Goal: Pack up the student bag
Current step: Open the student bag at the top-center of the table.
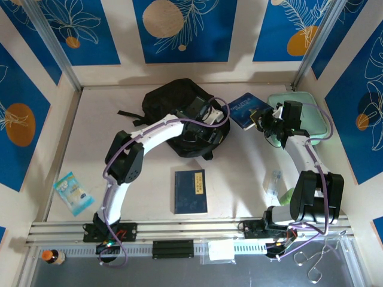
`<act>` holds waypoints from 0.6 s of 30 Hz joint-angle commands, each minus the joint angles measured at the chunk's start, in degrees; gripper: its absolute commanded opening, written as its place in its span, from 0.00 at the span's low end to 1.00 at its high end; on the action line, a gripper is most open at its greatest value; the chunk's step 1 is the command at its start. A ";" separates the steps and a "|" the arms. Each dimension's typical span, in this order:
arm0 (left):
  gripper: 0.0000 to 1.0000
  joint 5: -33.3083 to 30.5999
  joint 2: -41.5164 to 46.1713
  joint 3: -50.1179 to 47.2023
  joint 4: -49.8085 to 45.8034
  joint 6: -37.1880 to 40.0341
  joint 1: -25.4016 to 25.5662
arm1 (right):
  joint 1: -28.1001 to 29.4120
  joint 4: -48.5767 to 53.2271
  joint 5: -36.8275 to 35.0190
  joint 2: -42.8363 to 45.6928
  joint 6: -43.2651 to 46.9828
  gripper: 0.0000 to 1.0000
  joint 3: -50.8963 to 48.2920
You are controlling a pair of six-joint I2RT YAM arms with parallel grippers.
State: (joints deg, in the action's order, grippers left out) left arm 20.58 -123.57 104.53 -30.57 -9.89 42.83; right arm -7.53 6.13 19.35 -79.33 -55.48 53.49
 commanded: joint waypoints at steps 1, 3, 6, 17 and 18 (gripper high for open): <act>0.43 0.49 -1.69 2.86 -2.72 1.51 0.63 | -0.46 -1.74 2.35 1.85 1.09 0.00 -0.32; 0.40 0.34 -2.08 3.27 -3.00 1.54 0.60 | -0.50 -1.87 2.37 1.82 0.96 0.00 -0.49; 0.34 0.60 -2.50 3.46 -3.10 1.88 0.62 | -0.56 -1.96 2.45 1.76 0.78 0.00 -0.57; 0.37 -4.41 -3.85 4.57 -5.23 3.72 0.61 | -0.73 -2.23 2.62 1.57 0.34 0.00 -0.76; 0.35 -5.22 -3.97 4.82 -5.66 3.95 0.65 | -0.73 -2.19 2.64 1.62 0.30 0.00 -0.82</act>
State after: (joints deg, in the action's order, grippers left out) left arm 18.17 -126.48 107.11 -33.30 -7.92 42.89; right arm -7.94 6.07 19.90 -79.31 -55.51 52.86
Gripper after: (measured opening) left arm 0.358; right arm 0.122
